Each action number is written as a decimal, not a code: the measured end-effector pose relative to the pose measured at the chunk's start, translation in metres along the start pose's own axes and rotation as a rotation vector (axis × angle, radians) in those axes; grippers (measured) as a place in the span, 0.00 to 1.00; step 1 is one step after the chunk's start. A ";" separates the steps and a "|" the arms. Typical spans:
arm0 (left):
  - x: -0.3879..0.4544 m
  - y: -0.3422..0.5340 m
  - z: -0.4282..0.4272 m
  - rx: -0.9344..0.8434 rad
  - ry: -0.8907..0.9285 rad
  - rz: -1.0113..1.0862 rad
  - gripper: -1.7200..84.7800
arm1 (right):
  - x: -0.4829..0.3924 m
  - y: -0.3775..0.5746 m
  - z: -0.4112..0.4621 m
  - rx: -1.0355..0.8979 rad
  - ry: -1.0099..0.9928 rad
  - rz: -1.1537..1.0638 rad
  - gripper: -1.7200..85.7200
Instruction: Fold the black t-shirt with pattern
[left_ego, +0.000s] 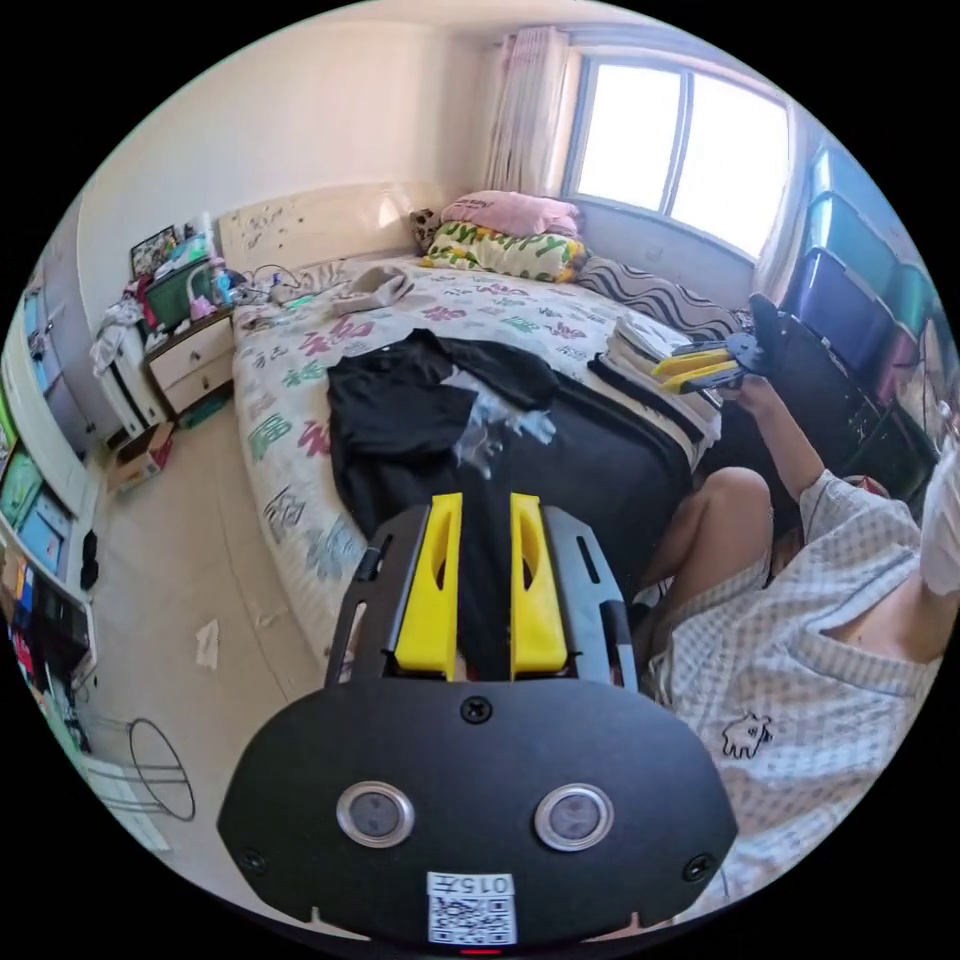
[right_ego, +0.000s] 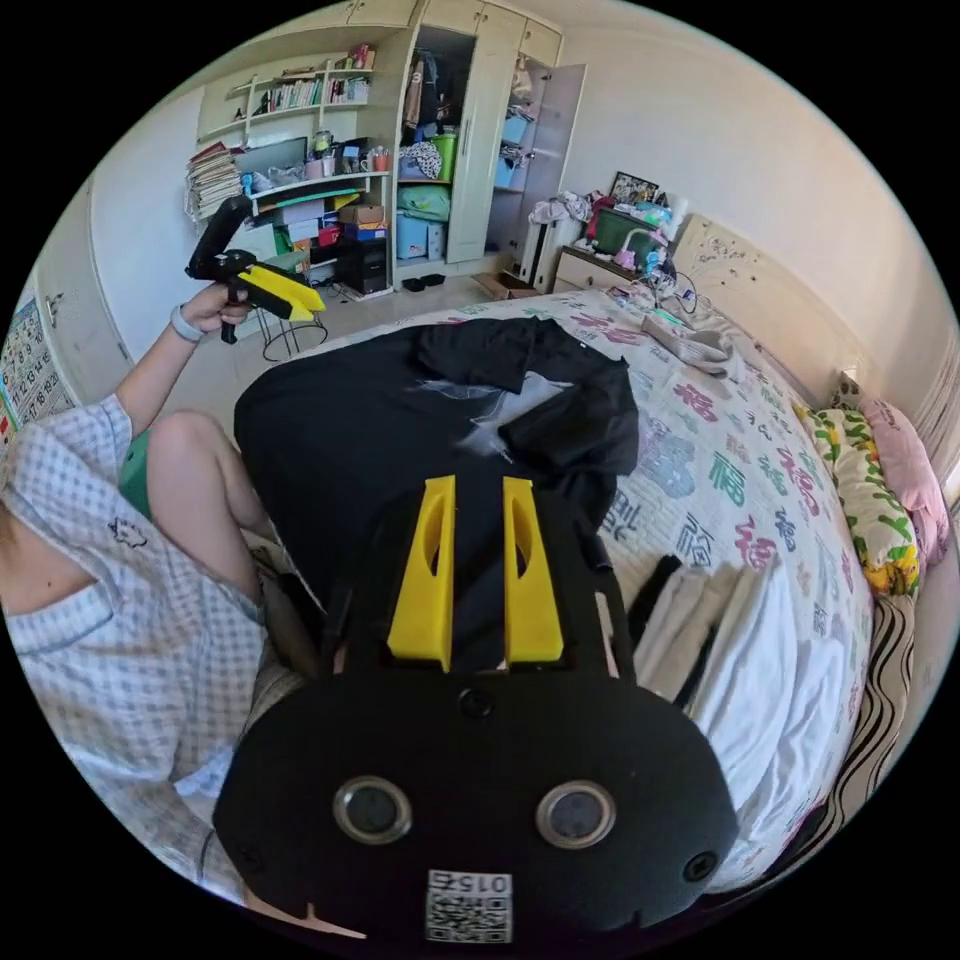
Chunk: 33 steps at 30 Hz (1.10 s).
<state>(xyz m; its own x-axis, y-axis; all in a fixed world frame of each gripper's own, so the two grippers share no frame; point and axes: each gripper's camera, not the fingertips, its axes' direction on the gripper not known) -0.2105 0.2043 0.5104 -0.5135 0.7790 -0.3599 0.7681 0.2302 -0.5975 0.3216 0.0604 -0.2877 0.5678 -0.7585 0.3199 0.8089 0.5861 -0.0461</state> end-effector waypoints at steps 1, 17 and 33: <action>0.000 -0.030 0.029 -0.019 0.034 0.010 0.11 | 0.009 -0.024 0.023 -0.019 -0.027 0.016 0.12; -0.020 -0.164 0.232 -0.135 0.027 -0.084 0.04 | 0.104 -0.138 0.136 -0.153 -0.091 0.166 0.03; -0.236 -0.107 0.107 -0.013 -0.411 -0.584 0.03 | 0.294 -0.195 0.099 -0.381 0.475 0.517 0.03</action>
<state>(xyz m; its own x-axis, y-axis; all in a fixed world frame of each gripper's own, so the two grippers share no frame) -0.2124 -0.0671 0.5824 -0.9431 0.2439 -0.2261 0.3266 0.5513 -0.7677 0.3154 -0.2491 -0.0905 0.8203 -0.5077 -0.2634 0.3734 0.8242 -0.4259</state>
